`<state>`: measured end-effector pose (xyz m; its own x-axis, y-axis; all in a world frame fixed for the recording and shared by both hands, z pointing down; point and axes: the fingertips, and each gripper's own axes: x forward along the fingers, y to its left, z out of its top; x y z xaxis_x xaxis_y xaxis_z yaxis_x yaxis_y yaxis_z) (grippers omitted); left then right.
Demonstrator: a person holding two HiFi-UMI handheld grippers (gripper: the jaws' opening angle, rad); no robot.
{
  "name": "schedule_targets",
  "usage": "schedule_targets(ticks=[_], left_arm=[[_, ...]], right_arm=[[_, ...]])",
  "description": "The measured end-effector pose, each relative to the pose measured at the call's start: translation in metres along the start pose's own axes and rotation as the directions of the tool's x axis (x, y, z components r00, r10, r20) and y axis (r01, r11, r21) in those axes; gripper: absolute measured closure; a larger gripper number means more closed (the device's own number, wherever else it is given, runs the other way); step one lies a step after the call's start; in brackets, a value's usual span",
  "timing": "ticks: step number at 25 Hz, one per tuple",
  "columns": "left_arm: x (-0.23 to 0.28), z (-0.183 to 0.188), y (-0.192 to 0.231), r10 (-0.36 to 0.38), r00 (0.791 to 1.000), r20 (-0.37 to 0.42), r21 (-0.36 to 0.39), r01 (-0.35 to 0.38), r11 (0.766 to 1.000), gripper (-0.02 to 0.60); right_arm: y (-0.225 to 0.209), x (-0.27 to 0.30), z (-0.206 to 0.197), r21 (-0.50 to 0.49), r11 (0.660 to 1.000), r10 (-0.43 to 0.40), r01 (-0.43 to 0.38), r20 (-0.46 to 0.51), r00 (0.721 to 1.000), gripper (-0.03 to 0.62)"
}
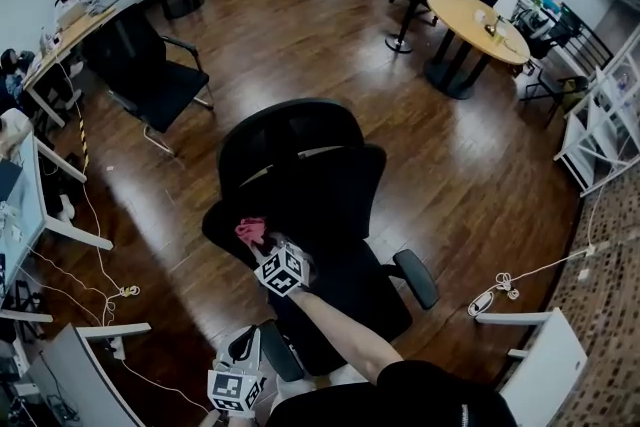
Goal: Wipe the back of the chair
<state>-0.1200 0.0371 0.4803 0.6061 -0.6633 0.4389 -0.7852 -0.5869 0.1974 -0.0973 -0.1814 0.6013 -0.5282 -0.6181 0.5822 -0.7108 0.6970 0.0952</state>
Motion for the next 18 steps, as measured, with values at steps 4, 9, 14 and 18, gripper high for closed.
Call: schedule_targets(ticks=[4, 9, 14, 18], left_arm=[[-0.007, -0.001, 0.004, -0.003, 1.0, 0.001, 0.004, 0.003, 1.0, 0.589], [-0.005, 0.001, -0.001, -0.017, 1.0, 0.009, 0.015, 0.017, 1.0, 0.589], [0.004, 0.011, -0.017, -0.042, 0.999, 0.031, 0.032, 0.041, 0.999, 0.589], [0.01, 0.018, -0.032, -0.07, 0.996, 0.054, 0.051, 0.067, 0.996, 0.589]], right_arm=[[-0.005, -0.006, -0.001, 0.002, 1.0, -0.017, 0.017, -0.008, 1.0, 0.523], [-0.027, -0.031, -0.015, 0.029, 0.998, -0.063, 0.063, -0.013, 0.998, 0.523], [-0.048, -0.094, -0.035, 0.071, 0.99, -0.119, 0.119, -0.005, 0.993, 0.523], [-0.044, -0.164, -0.051, 0.106, 0.984, -0.145, 0.143, 0.01, 0.989, 0.523]])
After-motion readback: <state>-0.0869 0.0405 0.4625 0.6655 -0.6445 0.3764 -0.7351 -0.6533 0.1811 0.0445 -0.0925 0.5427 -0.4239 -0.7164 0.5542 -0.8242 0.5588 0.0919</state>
